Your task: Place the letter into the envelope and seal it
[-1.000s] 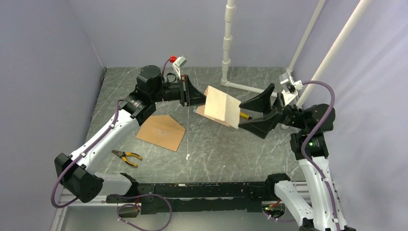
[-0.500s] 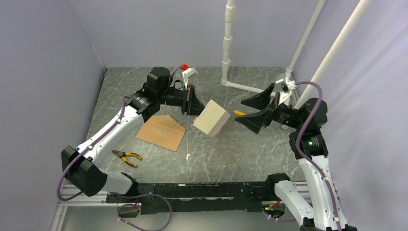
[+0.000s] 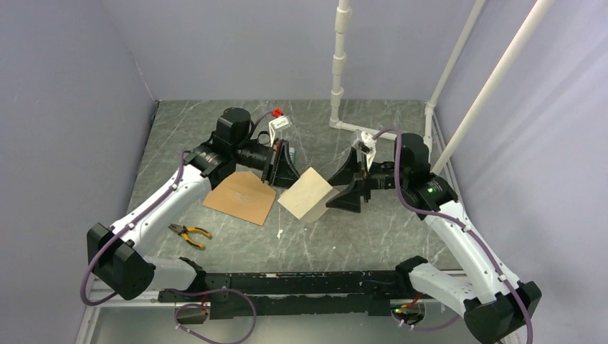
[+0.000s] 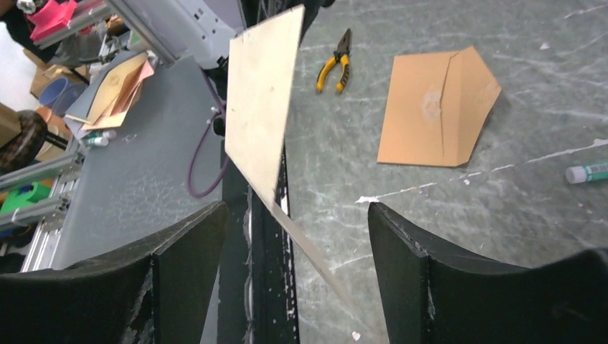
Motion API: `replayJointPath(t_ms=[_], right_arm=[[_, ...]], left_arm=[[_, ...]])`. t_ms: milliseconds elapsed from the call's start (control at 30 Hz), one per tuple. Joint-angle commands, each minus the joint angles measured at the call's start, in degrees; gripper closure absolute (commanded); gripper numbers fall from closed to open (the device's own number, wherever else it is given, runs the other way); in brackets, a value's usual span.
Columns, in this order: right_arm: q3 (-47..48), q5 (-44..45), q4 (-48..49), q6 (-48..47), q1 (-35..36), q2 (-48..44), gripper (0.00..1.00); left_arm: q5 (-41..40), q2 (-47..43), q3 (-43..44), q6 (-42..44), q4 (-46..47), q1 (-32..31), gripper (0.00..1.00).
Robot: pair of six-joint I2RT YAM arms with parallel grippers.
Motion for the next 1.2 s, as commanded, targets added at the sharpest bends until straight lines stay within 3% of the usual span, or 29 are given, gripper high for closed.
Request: replayJointPath(t_ms=[0,100,200,300,333,433,500,600,733,833,967,1033,1167], right_arm=[[2.98,-4.93,-3.04,-6.97,0.24,-1.05,0.31],[3.18,-6.67,-5.94,-8.98,0.22,-2.14,0.48],[3.38,-7.75,-6.45,-8.99,0.23,-3.14,0.77],[3.34,-8.45,-2.9,-6.25,0.22,-4.7,1.0],[3.11,-8.35,-1.41,-4.97,0.22,-5.28,1.0],[2.89,-6.94,0.7,-3.57,0.17,-6.66,1.0],[3.19,-4.65,-0.67,-3.94,0.22,-6.89,1.0],[3.38,3.37,-2.11,-2.64,0.21,-6.16,1.0],[3.4,15.6,-2.06,2.34,0.22,-3.01,1.0],[4.97,19.46,-4.06,3.19,0.22,0.35,1.0],[5.5,18.79,-3.97,4.2,0.31,2.39,1.0],[4.88,16.57,-2.08,5.09,0.31,2.16,1.0],[3.54,8.74,3.24,8.18,0.51,1.86,1.0]], left_arm=[[3.49,-3.32,-0.67,0.03,2.27,-0.05,0.98],[2.76,-3.29,-0.34,-2.34,3.38,-0.07,0.98],[2.68,-2.28,0.88,-4.28,3.16,-0.08,0.98],[1.35,-2.66,0.85,-4.75,3.45,-0.08,0.97],[0.34,-2.93,1.24,-3.64,2.06,-0.02,0.91],[-7.07,-3.63,4.45,2.22,-8.05,-0.08,0.49],[-16.37,-4.69,6.44,4.56,-14.87,-0.01,0.32],[-34.89,-8.27,4.59,3.13,-18.83,0.01,0.19],[-68.88,-11.99,2.64,-2.3,-26.22,0.02,0.12],[-77.65,-13.0,3.48,-3.58,-29.34,0.01,0.11],[-76.13,-14.53,3.4,-2.64,-26.99,0.02,0.09],[-67.7,-15.16,2.62,0.61,-22.89,0.02,0.11],[-39.01,-15.25,-0.99,4.38,-11.68,-0.12,0.18]])
